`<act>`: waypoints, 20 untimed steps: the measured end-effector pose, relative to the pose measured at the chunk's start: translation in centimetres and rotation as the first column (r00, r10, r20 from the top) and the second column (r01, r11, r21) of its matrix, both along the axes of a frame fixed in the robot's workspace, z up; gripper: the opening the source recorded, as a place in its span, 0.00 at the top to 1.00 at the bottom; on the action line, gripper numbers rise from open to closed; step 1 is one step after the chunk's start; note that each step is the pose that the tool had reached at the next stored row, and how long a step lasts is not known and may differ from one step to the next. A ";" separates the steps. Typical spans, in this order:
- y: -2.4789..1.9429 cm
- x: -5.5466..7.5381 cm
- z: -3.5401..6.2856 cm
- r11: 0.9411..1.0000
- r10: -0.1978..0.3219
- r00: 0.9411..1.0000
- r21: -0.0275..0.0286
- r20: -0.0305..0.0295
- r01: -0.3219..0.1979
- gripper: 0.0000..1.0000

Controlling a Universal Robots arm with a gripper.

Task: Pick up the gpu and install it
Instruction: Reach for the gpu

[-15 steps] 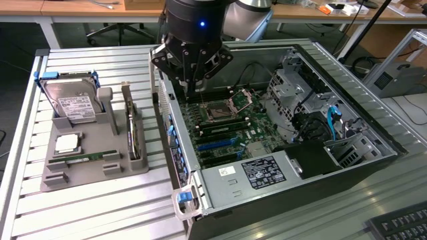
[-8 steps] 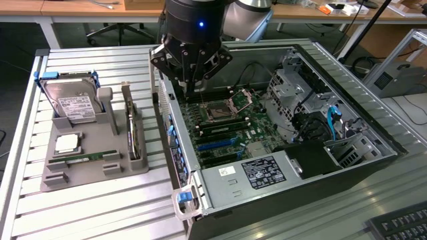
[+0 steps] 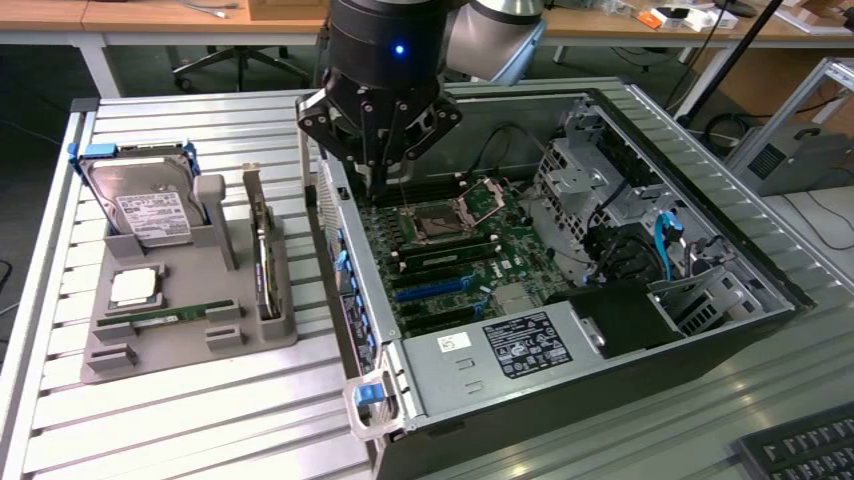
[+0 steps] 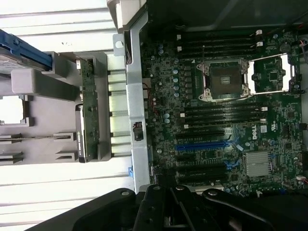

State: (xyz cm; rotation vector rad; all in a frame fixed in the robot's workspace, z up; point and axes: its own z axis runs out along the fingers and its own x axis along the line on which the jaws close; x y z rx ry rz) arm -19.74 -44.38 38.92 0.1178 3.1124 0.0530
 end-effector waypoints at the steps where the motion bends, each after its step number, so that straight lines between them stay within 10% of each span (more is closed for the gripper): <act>1: -0.01 0.0 0.00 1.000 0.000 1.000 0.000 0.000 0.000 0.89; 20: -0.20 -0.4 -0.04 1.000 0.000 1.000 0.000 0.000 0.000 0.89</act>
